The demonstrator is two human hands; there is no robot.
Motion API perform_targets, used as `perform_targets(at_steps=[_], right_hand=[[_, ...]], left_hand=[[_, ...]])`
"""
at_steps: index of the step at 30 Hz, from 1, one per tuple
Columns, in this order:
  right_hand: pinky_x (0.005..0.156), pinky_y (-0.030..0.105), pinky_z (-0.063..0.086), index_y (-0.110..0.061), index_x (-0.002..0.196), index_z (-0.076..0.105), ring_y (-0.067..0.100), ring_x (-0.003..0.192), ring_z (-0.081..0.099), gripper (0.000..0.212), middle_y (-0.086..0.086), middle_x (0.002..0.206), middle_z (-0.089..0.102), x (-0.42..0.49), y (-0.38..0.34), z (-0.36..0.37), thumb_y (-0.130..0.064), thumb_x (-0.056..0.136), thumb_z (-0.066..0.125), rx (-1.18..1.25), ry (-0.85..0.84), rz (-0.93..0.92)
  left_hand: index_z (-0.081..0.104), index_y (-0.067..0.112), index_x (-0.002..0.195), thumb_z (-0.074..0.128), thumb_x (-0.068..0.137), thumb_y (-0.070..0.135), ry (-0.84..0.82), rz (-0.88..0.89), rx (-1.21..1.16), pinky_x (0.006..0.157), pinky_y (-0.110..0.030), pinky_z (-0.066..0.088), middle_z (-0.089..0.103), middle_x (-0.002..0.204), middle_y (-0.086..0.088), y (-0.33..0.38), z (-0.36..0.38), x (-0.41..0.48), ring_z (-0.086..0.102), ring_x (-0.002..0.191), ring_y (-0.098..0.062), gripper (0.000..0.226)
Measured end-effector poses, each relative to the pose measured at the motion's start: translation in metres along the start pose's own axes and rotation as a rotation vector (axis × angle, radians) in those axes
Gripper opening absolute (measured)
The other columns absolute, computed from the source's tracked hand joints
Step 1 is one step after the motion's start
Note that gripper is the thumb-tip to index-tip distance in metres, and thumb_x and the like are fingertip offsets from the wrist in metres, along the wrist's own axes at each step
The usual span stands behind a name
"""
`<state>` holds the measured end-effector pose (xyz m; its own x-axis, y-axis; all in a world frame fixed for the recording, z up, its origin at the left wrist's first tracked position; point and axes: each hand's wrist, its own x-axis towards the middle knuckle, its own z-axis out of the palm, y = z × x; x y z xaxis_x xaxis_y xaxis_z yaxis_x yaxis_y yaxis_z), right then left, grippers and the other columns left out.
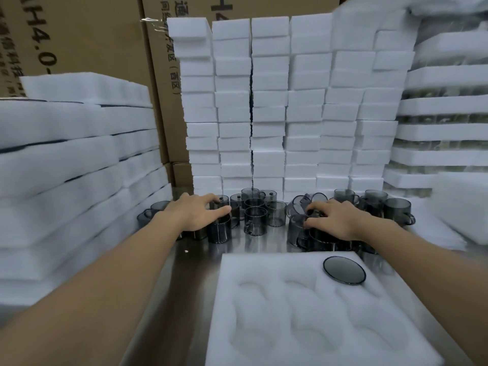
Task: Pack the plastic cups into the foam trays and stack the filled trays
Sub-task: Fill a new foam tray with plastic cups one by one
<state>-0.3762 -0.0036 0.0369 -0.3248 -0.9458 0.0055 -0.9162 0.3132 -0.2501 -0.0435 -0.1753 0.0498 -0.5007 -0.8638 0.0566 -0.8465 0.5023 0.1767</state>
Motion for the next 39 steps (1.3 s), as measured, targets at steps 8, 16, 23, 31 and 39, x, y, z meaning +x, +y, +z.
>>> perform_targets(at_steps=[8,16,23,31,39], right_hand=[[0.102,0.055,0.047,-0.050,0.108,0.058,0.026,0.113,0.053,0.060,-0.014,0.114,0.057,-0.027,0.001,0.001,-0.089,0.065,0.042,0.029,0.065,-0.039],[0.103,0.055,0.046,-0.051,0.112,0.057,0.029,0.113,0.054,0.065,-0.020,0.101,0.049,-0.052,0.001,-0.003,-0.092,0.064,0.039,0.013,0.052,-0.067],[0.105,0.051,0.046,-0.043,0.120,0.059,0.028,0.116,0.054,0.079,-0.011,0.112,0.055,-0.082,-0.005,-0.010,-0.091,0.061,0.037,0.019,0.014,-0.079],[0.105,0.046,0.047,-0.041,0.126,0.058,0.025,0.118,0.057,0.071,-0.005,0.127,0.057,-0.104,-0.006,-0.015,-0.092,0.081,0.039,-0.058,-0.020,-0.091],[0.097,0.047,0.053,-0.038,0.114,0.062,0.021,0.108,0.059,0.037,-0.006,0.118,0.066,-0.085,-0.007,-0.030,-0.067,0.094,0.048,-0.089,0.266,-0.023]], left_hand=[[0.048,0.046,0.143,0.026,0.085,0.099,-0.001,0.018,0.049,0.095,-0.049,0.050,0.060,0.098,0.005,0.007,-0.005,-0.035,0.050,0.114,-0.026,0.082],[0.053,0.046,0.113,0.023,0.081,0.102,0.012,0.048,0.102,0.093,-0.044,0.052,0.062,0.104,0.016,0.016,-0.012,-0.061,0.061,0.101,-0.018,0.070],[0.055,0.048,0.100,0.020,0.080,0.102,0.041,0.092,0.160,0.088,-0.042,0.050,0.069,0.103,0.016,0.023,-0.018,-0.081,0.062,0.097,-0.015,0.067],[0.064,0.051,0.118,0.031,0.089,0.095,-0.053,0.090,0.248,0.094,-0.042,0.048,0.067,0.134,0.011,0.040,-0.041,-0.097,0.061,0.120,-0.020,0.062],[0.061,0.043,0.129,0.031,0.100,0.075,0.393,0.220,0.478,0.086,-0.037,0.045,0.065,0.107,0.016,0.041,-0.018,-0.134,0.062,0.105,-0.014,0.053]])
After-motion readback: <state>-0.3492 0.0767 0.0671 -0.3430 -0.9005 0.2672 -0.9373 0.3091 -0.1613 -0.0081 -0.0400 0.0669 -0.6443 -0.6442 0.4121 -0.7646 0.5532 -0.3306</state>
